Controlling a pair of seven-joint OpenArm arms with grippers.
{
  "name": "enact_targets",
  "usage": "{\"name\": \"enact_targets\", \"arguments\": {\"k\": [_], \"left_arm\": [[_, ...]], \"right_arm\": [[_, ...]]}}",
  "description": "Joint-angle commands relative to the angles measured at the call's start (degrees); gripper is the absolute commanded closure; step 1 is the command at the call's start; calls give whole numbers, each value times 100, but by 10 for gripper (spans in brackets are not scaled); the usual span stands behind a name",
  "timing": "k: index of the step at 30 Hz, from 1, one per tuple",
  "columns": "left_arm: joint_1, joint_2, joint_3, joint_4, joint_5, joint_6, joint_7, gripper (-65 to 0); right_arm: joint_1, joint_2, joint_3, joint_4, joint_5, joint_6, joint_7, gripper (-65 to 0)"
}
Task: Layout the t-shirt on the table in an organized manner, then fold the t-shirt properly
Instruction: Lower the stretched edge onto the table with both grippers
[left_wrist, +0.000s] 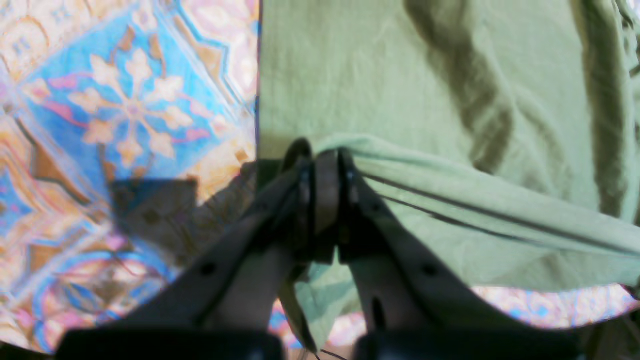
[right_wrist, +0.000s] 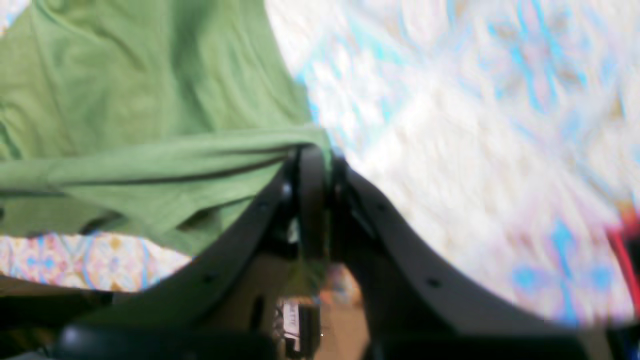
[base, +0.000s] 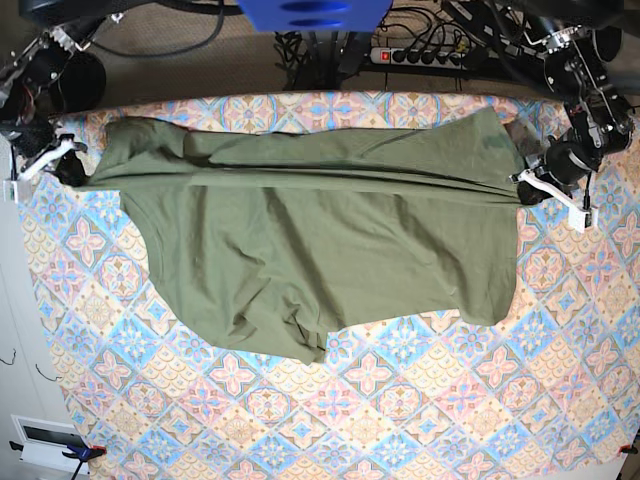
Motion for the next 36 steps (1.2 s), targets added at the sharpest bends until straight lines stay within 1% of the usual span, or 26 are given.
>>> {"name": "enact_targets", "arguments": {"k": [1, 3, 7, 9, 12, 15, 18, 21, 24, 26, 30, 34, 35, 36], "left_arm": [[-97, -112, -37, 91, 56, 10, -133, 0], [-229, -112, -37, 82, 223, 10, -133, 0], [-466, -112, 7, -6, 460, 1, -133, 0], [-686, -147, 288, -287, 539, 1, -142, 0], [-932, -156, 614, -577, 768, 1, -150, 0], [-1037, -121, 851, -586, 1014, 1, -274, 0], [-1046, -156, 1273, -560, 1058, 1, -388, 0], [-941, -174, 1449, -410, 1058, -8, -370, 0], [-686, -402, 1484, -261, 1032, -8, -344, 0], [-589, -482, 1466, -243, 1032, -8, -353, 0], [-422, -807, 1449, -279, 1040, -8, -379, 0], [-440, -930, 1440, -621, 1032, -8, -379, 0], [-440, -930, 1440, -736, 1032, -8, -379, -7], [-440, -930, 1440, -806, 1023, -8, -379, -31]], "right_arm": [[90, 129, -75, 76, 129, -3, 114, -3], [204, 120, -260, 76, 129, -3, 114, -3], [485, -135, -497, 76, 121, -3, 114, -3], [591, -267, -506, 76, 68, -3, 114, -3], [643, -284, -620, 76, -117, -3, 114, -3], [626, -284, -726, 67, -125, -3, 114, -3], [608, -284, -717, 40, -125, -3, 114, -3], [406, -284, -690, 49, -125, -3, 114, -3], [230, -284, -708, 49, -125, -3, 114, -3], [81, -284, -717, 58, -125, -3, 114, -3], [-139, -284, -726, 67, -125, -3, 114, -3], [-157, -275, -734, 49, -134, -3, 114, -7], [-157, -267, -734, 49, -134, -3, 114, -10], [-157, -258, -734, 49, -134, -3, 114, -22]]}}
